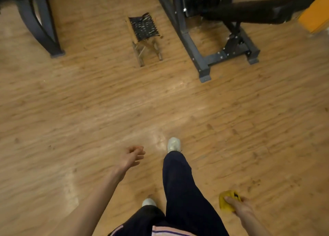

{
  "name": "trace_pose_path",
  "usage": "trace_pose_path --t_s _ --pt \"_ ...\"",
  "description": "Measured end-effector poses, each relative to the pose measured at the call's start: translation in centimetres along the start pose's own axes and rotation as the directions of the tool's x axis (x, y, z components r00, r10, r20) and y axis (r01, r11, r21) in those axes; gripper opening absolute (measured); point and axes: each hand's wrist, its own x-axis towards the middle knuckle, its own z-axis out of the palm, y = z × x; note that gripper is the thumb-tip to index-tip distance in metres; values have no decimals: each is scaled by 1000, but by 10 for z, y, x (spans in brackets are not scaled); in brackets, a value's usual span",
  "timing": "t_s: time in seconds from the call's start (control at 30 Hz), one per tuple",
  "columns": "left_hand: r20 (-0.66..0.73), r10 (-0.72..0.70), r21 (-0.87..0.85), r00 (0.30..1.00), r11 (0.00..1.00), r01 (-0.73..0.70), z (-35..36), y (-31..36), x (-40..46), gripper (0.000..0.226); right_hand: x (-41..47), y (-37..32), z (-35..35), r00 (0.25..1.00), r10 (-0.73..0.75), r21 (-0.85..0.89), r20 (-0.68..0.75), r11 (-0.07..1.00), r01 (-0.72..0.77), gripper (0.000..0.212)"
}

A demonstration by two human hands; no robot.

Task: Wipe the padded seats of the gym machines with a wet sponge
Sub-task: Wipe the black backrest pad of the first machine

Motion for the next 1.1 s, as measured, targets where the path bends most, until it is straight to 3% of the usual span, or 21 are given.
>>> trace_pose_path --t_s 0.13,0.27,0.37,0.57,0.77,0.87,1.1 --pt "-121 -103 98 987 988 116 -15 35 45 20 -32 -146 -3 993 -109 -79 48 990 113 66" --pt "-186 -239 96 953 961 260 -34 73 78 13 -54 -307 2 938 -329 -149 109 927 343 51" --pt "-185 -261 108 947 953 284 -42 105 107 15 -63 -421 17 873 -460 -154 162 862 483 58" --pt "-171 -253 147 952 949 279 -65 206 203 15 -53 -593 56 803 -547 -212 236 777 592 56" --pt "-37 -72 358 997 930 81 -88 360 308 19 -33 -678 60 851 -501 -253 157 813 525 49" --pt "-3 7 359 1000 933 -5 -87 447 347 25 -25 -695 48 899 -426 -272 103 857 437 34" --pt "49 106 355 993 928 -116 -55 610 434 24 16 -748 19 962 -263 -366 78 890 273 31"
